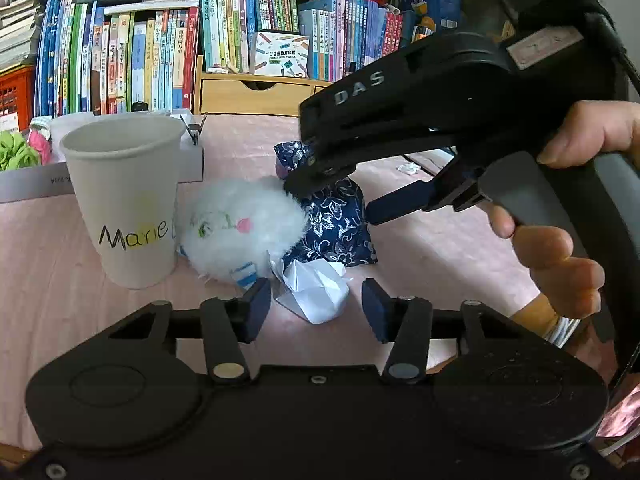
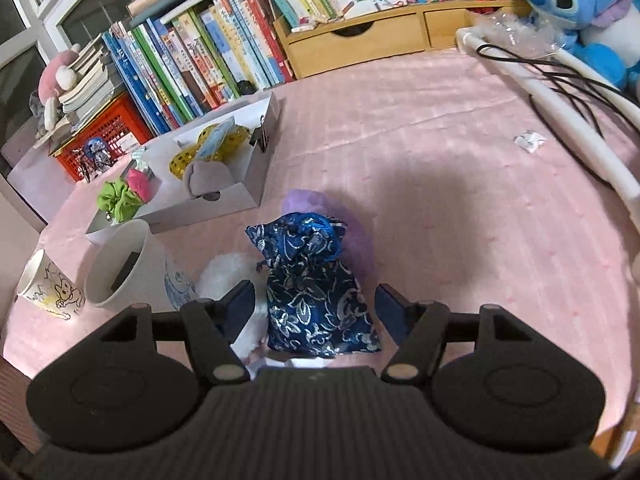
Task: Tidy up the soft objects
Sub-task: 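Grasp the white folded paper with the left tool while the right tool grasps the blue floral pouch, then carry the paper with the left tool while the right tool carries the pouch over the tray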
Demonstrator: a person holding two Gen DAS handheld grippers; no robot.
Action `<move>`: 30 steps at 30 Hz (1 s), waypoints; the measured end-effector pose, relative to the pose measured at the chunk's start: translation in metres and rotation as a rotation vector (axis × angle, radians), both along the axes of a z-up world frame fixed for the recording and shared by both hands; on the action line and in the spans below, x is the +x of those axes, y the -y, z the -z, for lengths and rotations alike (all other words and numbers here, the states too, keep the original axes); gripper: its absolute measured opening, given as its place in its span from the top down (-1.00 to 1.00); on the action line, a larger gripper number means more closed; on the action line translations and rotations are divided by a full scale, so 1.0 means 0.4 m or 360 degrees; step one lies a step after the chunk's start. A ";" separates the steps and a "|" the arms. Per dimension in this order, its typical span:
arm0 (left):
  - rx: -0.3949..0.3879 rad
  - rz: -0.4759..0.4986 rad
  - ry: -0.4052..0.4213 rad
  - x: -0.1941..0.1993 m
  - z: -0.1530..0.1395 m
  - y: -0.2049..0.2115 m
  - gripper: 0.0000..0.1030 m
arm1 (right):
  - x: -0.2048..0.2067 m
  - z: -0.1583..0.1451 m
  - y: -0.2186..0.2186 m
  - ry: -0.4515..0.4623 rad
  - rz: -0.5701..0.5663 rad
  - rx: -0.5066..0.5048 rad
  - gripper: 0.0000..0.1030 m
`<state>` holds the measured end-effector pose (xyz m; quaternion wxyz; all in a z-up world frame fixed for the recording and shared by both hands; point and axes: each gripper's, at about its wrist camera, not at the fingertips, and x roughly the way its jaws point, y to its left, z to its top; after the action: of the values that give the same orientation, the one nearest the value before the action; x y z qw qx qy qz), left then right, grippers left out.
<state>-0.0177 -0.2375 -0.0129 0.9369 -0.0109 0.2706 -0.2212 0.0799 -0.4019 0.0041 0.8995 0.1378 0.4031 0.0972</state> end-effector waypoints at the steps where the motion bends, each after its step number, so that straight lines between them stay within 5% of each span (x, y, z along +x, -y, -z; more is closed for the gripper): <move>1: 0.0007 0.0000 0.0003 0.003 0.002 0.002 0.15 | 0.004 0.004 -0.001 -0.0005 -0.0007 0.0007 -0.51; 15: 0.0040 0.0013 0.0052 0.007 0.011 0.004 0.28 | 0.032 0.040 0.034 -0.0010 0.0013 0.0171 -0.51; 20: 0.0028 0.0020 0.0077 0.001 0.002 -0.004 0.28 | 0.024 0.029 0.040 -0.0013 0.0055 0.0198 0.01; 30: 0.0003 0.0080 0.0157 -0.023 -0.037 -0.017 0.29 | -0.014 -0.026 0.048 0.0095 0.0123 0.0105 0.10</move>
<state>-0.0268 -0.2307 0.0019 0.9433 0.0078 0.2245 -0.2446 0.0745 -0.4213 0.0144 0.9092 0.1800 0.3669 0.0798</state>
